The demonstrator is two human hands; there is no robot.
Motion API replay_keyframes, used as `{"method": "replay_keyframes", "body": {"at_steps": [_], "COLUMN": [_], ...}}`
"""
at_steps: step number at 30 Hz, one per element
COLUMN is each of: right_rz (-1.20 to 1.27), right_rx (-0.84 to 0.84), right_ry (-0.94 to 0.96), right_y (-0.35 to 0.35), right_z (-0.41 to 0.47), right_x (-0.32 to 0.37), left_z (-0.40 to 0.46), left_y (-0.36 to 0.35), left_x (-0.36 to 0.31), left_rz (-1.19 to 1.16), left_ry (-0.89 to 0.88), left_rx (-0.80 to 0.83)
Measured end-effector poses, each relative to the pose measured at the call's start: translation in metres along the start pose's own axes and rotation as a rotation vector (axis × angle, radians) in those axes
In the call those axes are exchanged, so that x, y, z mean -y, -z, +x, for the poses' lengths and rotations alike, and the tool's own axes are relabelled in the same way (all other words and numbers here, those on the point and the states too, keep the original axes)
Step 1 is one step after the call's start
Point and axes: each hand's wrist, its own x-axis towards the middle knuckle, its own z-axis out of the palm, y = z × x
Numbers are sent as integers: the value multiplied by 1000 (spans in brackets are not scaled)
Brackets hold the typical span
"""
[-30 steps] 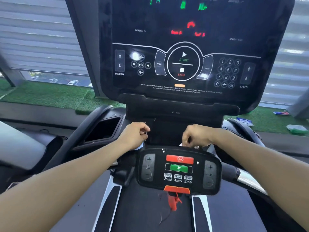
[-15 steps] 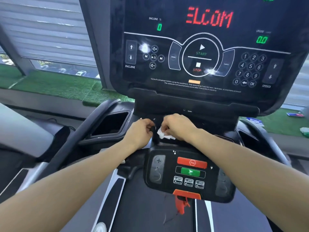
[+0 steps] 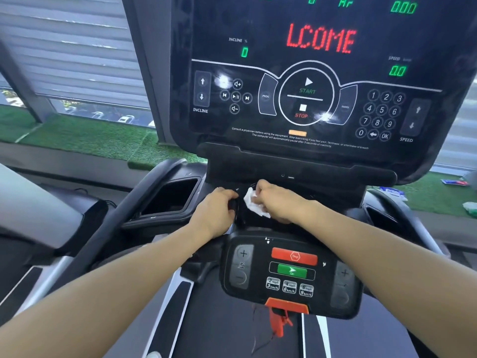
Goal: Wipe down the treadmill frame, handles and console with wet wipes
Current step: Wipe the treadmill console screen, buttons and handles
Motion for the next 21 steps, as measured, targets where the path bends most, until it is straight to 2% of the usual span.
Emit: {"method": "replay_keyframes", "body": {"at_steps": [5, 8, 11, 16, 21], "right_rz": [22, -146, -240, -162, -201], "right_rx": [63, 136, 156, 30, 26], "right_ry": [-242, -340, -317, -155, -109], "right_y": [6, 8, 9, 4, 11], "right_z": [3, 0, 0, 9, 3], "right_x": [4, 5, 6, 20, 15], "left_z": [-2, -2, -3, -3, -3], "left_y": [2, 3, 2, 3, 3], "left_x": [-1, -2, -3, -3, -3], "left_rz": [31, 37, 51, 61, 43], "left_ry": [-23, -20, -16, -11, -7], "left_rx": [5, 2, 7, 18, 19]}}
